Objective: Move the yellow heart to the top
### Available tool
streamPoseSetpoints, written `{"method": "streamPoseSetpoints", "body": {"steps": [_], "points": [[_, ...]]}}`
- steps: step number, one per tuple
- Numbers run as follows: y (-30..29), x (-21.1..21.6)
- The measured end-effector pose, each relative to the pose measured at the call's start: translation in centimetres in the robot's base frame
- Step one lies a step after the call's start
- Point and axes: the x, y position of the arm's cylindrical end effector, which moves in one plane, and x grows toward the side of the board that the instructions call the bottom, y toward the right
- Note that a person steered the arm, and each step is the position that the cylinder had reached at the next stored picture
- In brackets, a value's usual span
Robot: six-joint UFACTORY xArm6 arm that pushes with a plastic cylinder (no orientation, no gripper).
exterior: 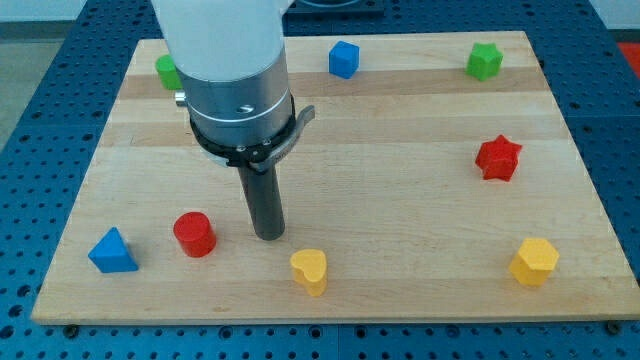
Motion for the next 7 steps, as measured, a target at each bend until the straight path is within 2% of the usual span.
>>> {"method": "streamPoseSetpoints", "body": {"steps": [1,2,3,4,5,6,7], "points": [[0.0,0.3],[-0.5,2.8],[-1.8,8.3],[1.0,8.6],[5.7,6.5],[5.7,6.8],[5.5,3.9]]}}
